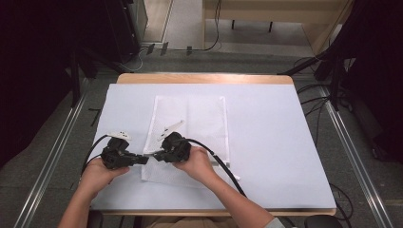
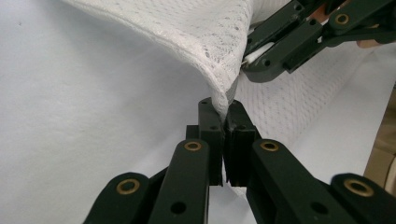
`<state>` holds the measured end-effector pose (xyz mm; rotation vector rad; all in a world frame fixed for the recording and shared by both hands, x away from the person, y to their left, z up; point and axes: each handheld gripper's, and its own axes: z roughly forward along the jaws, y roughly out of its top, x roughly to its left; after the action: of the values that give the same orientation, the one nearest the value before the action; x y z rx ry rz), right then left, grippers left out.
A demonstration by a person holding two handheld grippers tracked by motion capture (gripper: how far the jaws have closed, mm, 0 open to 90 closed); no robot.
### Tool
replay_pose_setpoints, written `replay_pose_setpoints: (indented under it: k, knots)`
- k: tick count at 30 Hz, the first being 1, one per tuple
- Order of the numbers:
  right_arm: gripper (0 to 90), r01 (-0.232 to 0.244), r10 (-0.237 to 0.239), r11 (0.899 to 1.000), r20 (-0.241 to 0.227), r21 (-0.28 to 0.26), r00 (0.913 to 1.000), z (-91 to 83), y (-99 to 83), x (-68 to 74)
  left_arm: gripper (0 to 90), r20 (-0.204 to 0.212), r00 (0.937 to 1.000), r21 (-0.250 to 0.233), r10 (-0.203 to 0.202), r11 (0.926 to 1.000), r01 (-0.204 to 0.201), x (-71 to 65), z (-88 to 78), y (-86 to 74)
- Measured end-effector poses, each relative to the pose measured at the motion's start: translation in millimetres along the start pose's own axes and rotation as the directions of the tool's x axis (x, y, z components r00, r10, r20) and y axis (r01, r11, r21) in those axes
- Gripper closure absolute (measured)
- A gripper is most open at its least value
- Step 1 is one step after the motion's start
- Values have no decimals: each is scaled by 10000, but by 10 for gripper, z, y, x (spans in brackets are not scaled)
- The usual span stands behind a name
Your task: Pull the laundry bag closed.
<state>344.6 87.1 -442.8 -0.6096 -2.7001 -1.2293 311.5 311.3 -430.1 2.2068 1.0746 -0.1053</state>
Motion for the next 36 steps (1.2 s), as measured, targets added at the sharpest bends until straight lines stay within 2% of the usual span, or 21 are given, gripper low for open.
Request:
replay_pose_setpoints:
  k: [4, 12, 14, 24, 28, 36]
  knots:
    - [882, 106, -106, 9999, 36, -19, 9999, -30, -15, -16, 882, -15, 10000, -81, 33, 10000, -33, -16, 17, 1]
    - [883, 251, -252, 9997, 79, 74, 9997, -32, -44, -7, 882, 12, 10000, 55, 98, 9999, -98, -23, 30, -1]
    - [883, 300, -303, 9994, 225, 144, 9993, -41, -53, -18, 882, 52, 10000, 43, 31, 10000, -31, -14, 22, -5]
    - [883, -13, 4, 9997, 366, 226, 9993, -150, -156, -135, 882, 99, 10000, -49, -6, 10000, 6, 5, 6, -20]
    - [882, -15, -1, 9995, 491, 327, 9988, -176, -177, -152, 881, 162, 9999, -26, 18, 10000, -18, -2, 11, -20]
    - [883, 26, -41, 9994, 412, 353, 9991, -209, -193, -167, 881, 219, 9997, -38, 57, 10000, -56, -1, 8, -22]
